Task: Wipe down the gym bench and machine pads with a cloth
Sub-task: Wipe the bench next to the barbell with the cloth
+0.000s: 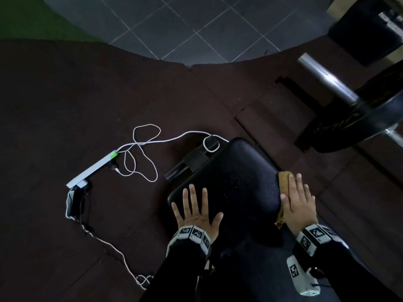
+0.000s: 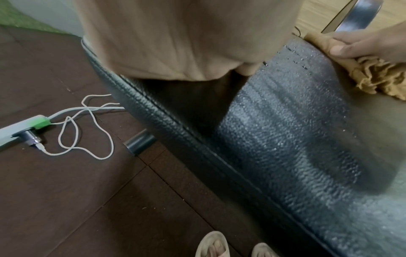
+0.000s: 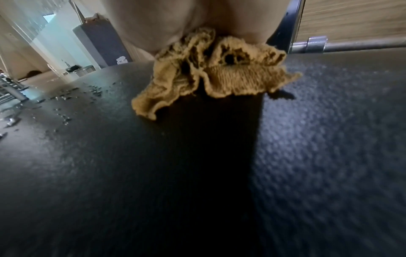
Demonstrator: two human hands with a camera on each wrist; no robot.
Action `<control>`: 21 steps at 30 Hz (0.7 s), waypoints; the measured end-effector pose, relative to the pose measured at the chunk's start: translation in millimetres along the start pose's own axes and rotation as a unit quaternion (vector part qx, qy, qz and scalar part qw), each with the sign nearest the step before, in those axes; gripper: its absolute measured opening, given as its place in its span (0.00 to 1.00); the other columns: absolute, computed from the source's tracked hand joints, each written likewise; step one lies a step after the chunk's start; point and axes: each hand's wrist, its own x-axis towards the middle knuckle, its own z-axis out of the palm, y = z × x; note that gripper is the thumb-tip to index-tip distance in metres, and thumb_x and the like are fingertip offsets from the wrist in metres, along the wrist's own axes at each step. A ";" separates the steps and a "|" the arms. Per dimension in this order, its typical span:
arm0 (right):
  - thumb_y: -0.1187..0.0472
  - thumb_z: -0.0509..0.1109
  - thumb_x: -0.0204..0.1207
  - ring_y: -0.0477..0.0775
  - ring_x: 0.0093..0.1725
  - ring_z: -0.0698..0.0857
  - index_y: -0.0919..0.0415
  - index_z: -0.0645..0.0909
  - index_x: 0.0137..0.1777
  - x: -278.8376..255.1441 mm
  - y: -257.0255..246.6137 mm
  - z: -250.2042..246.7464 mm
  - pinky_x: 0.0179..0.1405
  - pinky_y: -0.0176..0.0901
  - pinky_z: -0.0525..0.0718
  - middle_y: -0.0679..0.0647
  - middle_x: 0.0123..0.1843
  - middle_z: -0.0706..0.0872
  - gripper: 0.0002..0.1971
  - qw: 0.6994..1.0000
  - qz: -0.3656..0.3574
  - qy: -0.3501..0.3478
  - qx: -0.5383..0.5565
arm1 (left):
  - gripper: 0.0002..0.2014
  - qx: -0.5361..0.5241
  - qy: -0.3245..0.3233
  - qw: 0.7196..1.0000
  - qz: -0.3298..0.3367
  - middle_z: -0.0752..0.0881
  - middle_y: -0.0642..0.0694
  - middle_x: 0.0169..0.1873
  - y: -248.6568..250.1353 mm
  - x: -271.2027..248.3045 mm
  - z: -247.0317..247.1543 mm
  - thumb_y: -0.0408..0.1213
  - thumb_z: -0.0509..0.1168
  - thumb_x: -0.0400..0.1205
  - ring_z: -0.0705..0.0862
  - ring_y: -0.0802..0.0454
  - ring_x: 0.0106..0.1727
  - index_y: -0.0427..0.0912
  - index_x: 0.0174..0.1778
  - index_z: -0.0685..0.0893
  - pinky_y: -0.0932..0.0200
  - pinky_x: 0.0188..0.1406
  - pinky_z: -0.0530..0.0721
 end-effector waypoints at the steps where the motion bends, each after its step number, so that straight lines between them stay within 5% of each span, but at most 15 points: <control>1: 0.48 0.48 0.82 0.67 0.81 0.55 0.53 0.50 0.83 3.8 -1.7 -0.5 0.76 0.67 0.54 0.52 0.85 0.48 0.30 1.000 -0.002 -0.003 0.002 | 0.40 0.000 -0.002 1.000 0.000 0.09 0.45 0.67 0.2 -0.6 -0.8 0.69 0.35 0.79 0.08 0.48 0.65 0.55 0.63 0.08 0.39 0.55 0.06; 8: 0.53 0.52 0.86 0.60 0.83 0.50 0.46 0.44 0.83 63.3 -54.9 -12.7 0.80 0.59 0.48 0.44 0.85 0.43 0.29 0.994 -0.074 -0.068 0.034 | 0.41 0.003 -0.024 1.000 -0.007 0.08 0.44 0.65 2.4 -1.6 -4.8 0.68 0.36 0.80 0.07 0.48 0.64 0.55 0.61 0.06 0.38 0.55 0.07; 16: 0.50 0.50 0.84 0.64 0.83 0.41 0.44 0.38 0.82 52.3 -108.9 12.0 0.79 0.64 0.45 0.43 0.83 0.35 0.31 0.937 -0.289 -0.084 -0.177 | 0.41 0.005 -0.020 1.000 -0.018 0.08 0.45 0.65 1.7 0.2 -4.1 0.69 0.36 0.79 0.08 0.48 0.65 0.55 0.60 0.06 0.38 0.58 0.08; 21: 0.52 0.54 0.76 0.68 0.79 0.62 0.53 0.58 0.82 -18.6 -44.7 23.8 0.69 0.69 0.68 0.53 0.82 0.62 0.31 0.928 -0.321 -0.065 -0.179 | 0.40 -0.003 -0.013 1.000 -0.009 0.08 0.46 0.66 1.5 -0.7 -4.0 0.69 0.36 0.80 0.08 0.49 0.65 0.56 0.61 0.07 0.38 0.58 0.08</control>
